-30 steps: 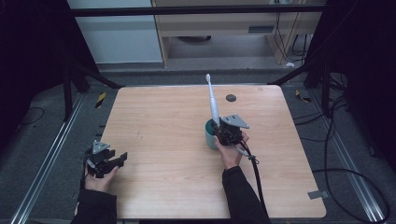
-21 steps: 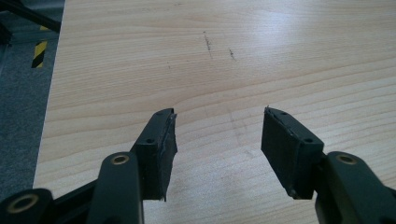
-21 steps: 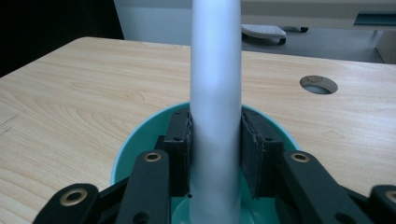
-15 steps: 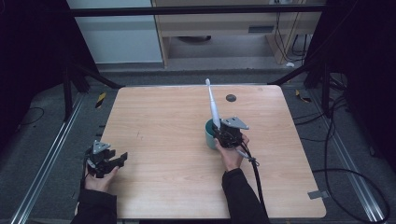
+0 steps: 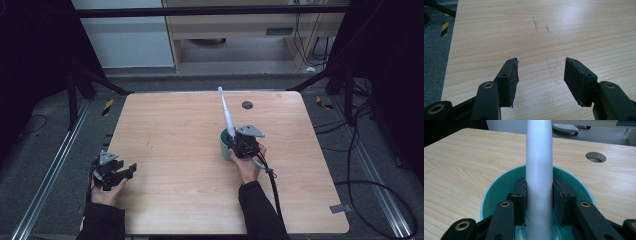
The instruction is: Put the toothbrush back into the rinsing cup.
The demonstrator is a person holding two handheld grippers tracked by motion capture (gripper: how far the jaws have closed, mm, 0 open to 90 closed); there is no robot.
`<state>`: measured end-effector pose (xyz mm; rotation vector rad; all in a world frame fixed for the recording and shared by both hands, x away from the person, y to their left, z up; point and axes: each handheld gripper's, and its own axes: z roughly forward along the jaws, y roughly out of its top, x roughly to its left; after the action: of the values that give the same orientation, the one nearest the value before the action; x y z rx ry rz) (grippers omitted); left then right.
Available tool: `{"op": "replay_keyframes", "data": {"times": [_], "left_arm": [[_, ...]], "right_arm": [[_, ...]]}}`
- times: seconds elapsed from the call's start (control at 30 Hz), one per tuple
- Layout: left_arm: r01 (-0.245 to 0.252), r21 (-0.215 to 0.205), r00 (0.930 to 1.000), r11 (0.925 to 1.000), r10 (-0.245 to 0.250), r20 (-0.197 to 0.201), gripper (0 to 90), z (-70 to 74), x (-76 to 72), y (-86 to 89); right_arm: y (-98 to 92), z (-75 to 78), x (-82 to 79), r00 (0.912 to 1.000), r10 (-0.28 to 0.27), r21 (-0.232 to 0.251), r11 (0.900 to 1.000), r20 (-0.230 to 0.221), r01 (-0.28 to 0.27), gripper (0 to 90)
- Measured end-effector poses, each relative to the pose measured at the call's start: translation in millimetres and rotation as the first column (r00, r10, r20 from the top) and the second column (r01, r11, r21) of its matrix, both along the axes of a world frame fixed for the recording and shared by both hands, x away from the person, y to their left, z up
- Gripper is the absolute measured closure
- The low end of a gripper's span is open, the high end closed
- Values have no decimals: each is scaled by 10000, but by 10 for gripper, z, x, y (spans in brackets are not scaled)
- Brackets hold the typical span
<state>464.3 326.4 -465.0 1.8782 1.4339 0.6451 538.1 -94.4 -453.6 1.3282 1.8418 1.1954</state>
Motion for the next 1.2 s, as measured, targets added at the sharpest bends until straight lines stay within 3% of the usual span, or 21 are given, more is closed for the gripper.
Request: {"op": "replay_keyframes", "data": {"times": [0.33, 0.63, 0.87, 0.93, 1.2], "left_arm": [[-5, -20, 10000, 10000, 5, -4, 443, 1, 0, 2], [-6, -25, 10000, 10000, 6, 9, 442, 8, -6, 6], [96, -75, 9999, 9999, -96, 82, 438, 8, -14, -4], [125, -79, 9999, 9999, -124, 89, 436, 8, -16, -7], [261, -123, 9996, 9996, -260, 84, 428, 3, -18, -21]], "right_arm": [[-2, 30, 7, 10000, -3, -65, 10000, -57, 3, 615], [-89, 293, -145, 9993, 158, 274, 9995, 329, -167, 475], [-336, 462, -341, 9997, 214, 69, 9997, 77, -214, 377], [-428, 488, -406, 9997, 234, 258, 9994, -42, -233, 367], [-766, 457, -670, 9998, -188, 283, 9994, -85, 190, 285]]}}
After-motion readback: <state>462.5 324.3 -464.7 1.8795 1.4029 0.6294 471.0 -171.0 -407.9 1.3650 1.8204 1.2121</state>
